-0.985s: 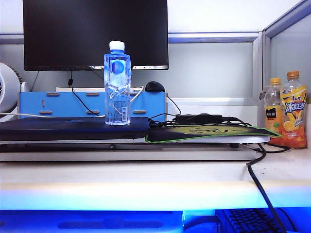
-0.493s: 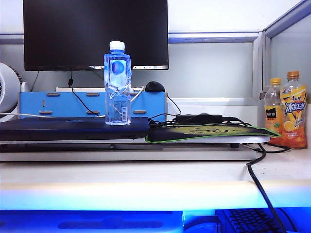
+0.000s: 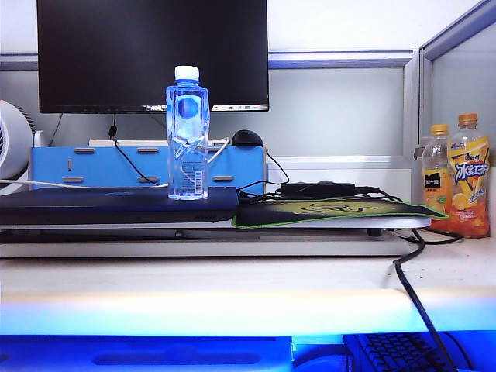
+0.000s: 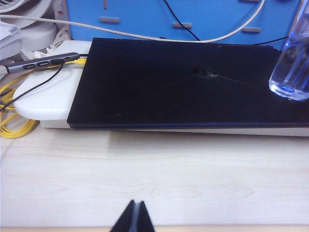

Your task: Pick up the mineral water bottle and place it on the laptop.

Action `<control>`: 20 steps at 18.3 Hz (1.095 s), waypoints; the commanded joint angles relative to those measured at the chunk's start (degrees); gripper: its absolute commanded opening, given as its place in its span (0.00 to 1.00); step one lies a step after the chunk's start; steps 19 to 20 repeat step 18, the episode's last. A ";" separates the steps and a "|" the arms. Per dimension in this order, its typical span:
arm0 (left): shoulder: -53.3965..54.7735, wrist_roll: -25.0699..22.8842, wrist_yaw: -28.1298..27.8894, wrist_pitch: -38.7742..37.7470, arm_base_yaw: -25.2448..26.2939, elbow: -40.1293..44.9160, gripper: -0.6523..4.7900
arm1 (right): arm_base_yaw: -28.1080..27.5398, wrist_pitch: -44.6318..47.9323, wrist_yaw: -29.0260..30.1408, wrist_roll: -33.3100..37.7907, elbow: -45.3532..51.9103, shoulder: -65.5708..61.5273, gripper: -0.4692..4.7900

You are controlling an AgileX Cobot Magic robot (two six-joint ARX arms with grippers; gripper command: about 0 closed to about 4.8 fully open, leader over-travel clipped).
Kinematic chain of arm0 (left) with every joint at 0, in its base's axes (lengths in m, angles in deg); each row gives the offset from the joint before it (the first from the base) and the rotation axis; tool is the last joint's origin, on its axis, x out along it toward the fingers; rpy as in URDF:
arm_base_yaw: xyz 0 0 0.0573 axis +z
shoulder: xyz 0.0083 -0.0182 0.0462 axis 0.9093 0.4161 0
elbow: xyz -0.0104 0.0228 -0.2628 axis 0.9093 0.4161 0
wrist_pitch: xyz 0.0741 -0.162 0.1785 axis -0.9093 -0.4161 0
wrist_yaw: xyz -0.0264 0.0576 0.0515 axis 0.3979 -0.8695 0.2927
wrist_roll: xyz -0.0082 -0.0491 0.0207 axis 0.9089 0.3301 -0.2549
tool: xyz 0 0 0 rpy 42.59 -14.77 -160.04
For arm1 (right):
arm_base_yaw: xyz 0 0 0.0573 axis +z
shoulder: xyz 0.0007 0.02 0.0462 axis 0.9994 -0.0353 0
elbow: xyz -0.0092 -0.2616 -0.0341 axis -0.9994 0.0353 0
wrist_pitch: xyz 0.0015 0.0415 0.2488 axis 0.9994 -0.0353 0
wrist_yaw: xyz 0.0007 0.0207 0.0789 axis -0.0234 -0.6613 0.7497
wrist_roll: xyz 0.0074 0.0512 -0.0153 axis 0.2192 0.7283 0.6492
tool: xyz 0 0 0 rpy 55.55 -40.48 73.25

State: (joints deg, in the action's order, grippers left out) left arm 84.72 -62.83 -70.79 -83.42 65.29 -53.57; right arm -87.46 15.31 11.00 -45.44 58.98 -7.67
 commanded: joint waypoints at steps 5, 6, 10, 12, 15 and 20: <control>-0.11 -0.04 0.13 0.46 0.02 -0.09 0.12 | 0.02 0.35 0.20 0.00 0.09 -0.02 0.11; -0.11 -0.04 0.13 0.46 0.02 -0.09 0.12 | 0.02 0.35 0.17 0.00 0.09 -0.02 0.11; -0.11 -0.04 0.13 0.46 0.02 -0.09 0.12 | 0.02 0.35 0.20 0.00 0.09 -0.02 0.11; -0.11 -0.04 0.13 0.46 0.02 -0.09 0.12 | 0.02 0.37 0.20 0.00 0.09 -0.02 0.11; -0.11 -0.04 0.13 0.46 0.02 -0.09 0.12 | 0.02 0.37 0.20 0.00 0.09 -0.02 0.11; -0.11 -0.04 0.13 0.46 -0.02 -0.09 0.12 | 0.02 0.37 0.20 0.00 0.09 -0.02 0.11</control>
